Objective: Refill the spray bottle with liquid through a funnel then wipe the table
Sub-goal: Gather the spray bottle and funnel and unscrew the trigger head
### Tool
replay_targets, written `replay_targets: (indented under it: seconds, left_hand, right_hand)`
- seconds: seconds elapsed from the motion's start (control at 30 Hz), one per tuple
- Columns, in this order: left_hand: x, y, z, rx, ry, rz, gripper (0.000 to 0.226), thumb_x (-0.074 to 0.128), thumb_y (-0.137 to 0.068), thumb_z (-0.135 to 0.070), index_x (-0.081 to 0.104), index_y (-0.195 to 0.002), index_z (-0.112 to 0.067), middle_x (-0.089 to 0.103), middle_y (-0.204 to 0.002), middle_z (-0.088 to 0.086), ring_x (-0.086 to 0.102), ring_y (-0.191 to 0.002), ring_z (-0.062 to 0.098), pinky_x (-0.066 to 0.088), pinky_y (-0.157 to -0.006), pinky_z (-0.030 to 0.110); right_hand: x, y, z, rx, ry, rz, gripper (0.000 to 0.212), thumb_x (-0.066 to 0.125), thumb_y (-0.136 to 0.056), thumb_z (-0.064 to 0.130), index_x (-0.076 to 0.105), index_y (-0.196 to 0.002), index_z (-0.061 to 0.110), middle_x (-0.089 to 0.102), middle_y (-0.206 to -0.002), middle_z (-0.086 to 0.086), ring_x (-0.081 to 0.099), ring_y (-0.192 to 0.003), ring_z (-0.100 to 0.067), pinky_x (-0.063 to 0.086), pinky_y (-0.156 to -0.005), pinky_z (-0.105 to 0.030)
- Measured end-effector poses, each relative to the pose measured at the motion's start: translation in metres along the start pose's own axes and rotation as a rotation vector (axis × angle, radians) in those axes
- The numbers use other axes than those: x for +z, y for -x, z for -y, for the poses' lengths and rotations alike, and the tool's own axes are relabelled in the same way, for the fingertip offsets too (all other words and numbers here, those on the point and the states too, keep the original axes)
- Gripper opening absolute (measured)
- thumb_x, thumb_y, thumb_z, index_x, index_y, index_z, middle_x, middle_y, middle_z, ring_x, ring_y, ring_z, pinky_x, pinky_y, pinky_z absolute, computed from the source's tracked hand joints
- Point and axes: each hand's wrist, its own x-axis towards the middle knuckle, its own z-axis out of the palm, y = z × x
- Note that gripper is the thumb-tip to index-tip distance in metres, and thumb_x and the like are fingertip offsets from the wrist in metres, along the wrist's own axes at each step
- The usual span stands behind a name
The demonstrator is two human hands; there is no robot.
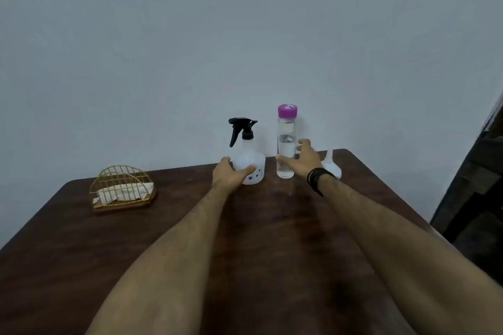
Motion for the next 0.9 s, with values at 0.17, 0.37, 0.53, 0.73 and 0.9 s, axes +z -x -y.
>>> replay_targets:
  seconds: [0.17, 0.37, 0.53, 0.73, 0.9]
  left_hand:
    - [0.020, -0.026, 0.000, 0.087, 0.027, -0.021, 0.074, 0.074, -0.085, -0.052, 0.048, -0.145, -0.017, 0.056, -0.143, 0.006, 0.052, -0.133, 0.029, 0.042, -0.108, 0.039]
    - [0.029, -0.034, 0.012, 0.115, 0.040, -0.045, 0.071, 0.074, -0.081, -0.054, 0.048, -0.141, -0.025, 0.059, -0.133, 0.006, 0.057, -0.122, 0.028, 0.049, -0.104, 0.045]
    - [0.006, -0.004, 0.026, 0.089, 0.043, -0.055, 0.067, 0.074, -0.076, -0.053, 0.048, -0.132, -0.028, 0.057, -0.126, 0.004, 0.058, -0.116, 0.028, 0.052, -0.099, 0.050]
    - [-0.042, 0.052, 0.060, 0.077, -0.013, -0.112, 0.063, 0.060, -0.061, -0.065, 0.048, -0.111, -0.029, 0.060, -0.117, 0.002, 0.060, -0.106, 0.026, 0.053, -0.092, 0.052]
    - [-0.068, 0.104, 0.086, 0.102, -0.018, -0.164, 0.062, 0.055, -0.061, -0.068, 0.046, -0.112, -0.034, 0.059, -0.119, 0.001, 0.060, -0.106, 0.025, 0.053, -0.090, 0.051]
  right_hand:
    - [0.017, -0.021, -0.004, -0.020, 0.010, -0.007, 0.059, 0.078, -0.080, 0.035, 0.041, -0.124, 0.018, 0.064, -0.118, -0.006, 0.062, -0.110, -0.026, 0.052, -0.094, -0.040]
    - [0.025, -0.018, -0.007, -0.016, 0.057, -0.052, 0.058, 0.075, -0.083, 0.038, 0.039, -0.122, 0.017, 0.066, -0.120, -0.011, 0.061, -0.114, -0.030, 0.050, -0.097, -0.041]
    - [0.022, 0.013, -0.002, -0.012, 0.112, -0.050, 0.063, 0.077, -0.083, 0.036, 0.041, -0.129, 0.013, 0.066, -0.123, -0.010, 0.061, -0.116, -0.030, 0.049, -0.097, -0.041]
    - [0.027, 0.062, -0.001, -0.035, 0.132, -0.095, 0.063, 0.083, -0.069, 0.045, 0.054, -0.118, 0.020, 0.071, -0.114, -0.002, 0.066, -0.107, -0.025, 0.052, -0.094, -0.037]
    - [0.032, 0.108, 0.005, -0.065, 0.104, -0.092, 0.056, 0.084, -0.065, 0.045, 0.061, -0.111, 0.023, 0.072, -0.102, 0.005, 0.067, -0.094, -0.018, 0.050, -0.085, -0.030]
